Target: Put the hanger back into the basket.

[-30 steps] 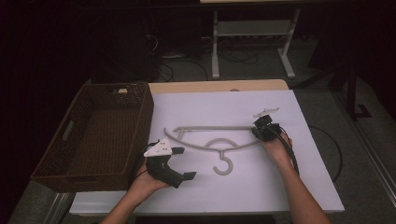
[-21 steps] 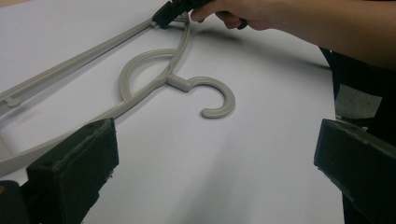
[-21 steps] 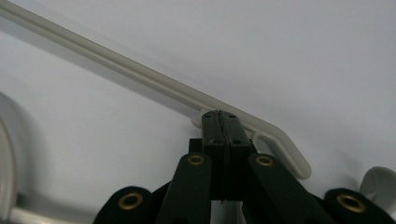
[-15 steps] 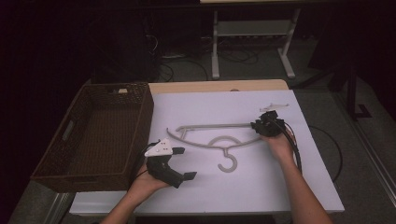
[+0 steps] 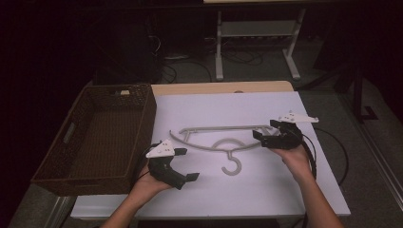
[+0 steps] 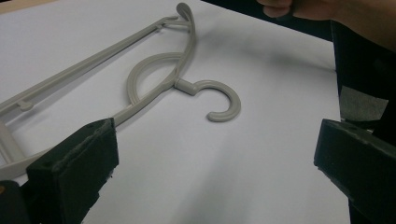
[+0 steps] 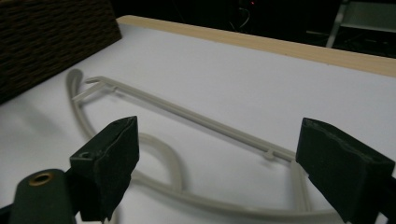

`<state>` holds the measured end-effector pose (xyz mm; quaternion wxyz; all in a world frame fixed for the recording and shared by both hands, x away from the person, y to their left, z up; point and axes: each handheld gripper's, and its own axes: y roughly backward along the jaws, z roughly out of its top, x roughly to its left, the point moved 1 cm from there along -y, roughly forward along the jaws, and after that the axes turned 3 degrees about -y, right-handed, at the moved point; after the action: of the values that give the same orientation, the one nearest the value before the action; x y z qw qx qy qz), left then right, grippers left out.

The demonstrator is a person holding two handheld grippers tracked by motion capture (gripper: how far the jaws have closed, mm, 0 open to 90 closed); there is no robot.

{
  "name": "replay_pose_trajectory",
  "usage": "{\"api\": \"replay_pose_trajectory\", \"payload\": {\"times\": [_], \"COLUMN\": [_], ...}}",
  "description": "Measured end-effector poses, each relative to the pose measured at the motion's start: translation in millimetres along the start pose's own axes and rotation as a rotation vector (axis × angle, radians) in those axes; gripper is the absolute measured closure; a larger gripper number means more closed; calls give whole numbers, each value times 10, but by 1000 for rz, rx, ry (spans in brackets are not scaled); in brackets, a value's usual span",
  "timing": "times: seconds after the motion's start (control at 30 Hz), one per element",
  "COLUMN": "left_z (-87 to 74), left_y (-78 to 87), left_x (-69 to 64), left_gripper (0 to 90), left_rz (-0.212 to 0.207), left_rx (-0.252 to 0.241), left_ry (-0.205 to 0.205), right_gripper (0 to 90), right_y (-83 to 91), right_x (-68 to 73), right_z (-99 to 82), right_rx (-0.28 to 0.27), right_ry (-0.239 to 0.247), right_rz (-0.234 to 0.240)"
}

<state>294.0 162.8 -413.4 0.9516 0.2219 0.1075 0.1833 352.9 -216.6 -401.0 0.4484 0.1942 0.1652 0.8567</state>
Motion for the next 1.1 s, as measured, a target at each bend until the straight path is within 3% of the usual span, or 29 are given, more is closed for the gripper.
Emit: {"api": "replay_pose_trajectory", "payload": {"times": [0.4,0.7,1.1], "left_z": [94,179,246], "left_y": [-2,-124,-368], "left_x": [84,236,501], "left_gripper": [0,0,213], "left_rz": [17,51,74], "left_rx": [-20,13,59], "left_ry": [-12,-24,-60], "right_gripper": [103,104,108], "right_y": [364,509,650], "right_x": [297,343,278], "right_z": [-222,-322,-380], "right_rx": [-38,-38,-55], "right_ry": [58,65,61], "right_rz": [39,40,16]}}
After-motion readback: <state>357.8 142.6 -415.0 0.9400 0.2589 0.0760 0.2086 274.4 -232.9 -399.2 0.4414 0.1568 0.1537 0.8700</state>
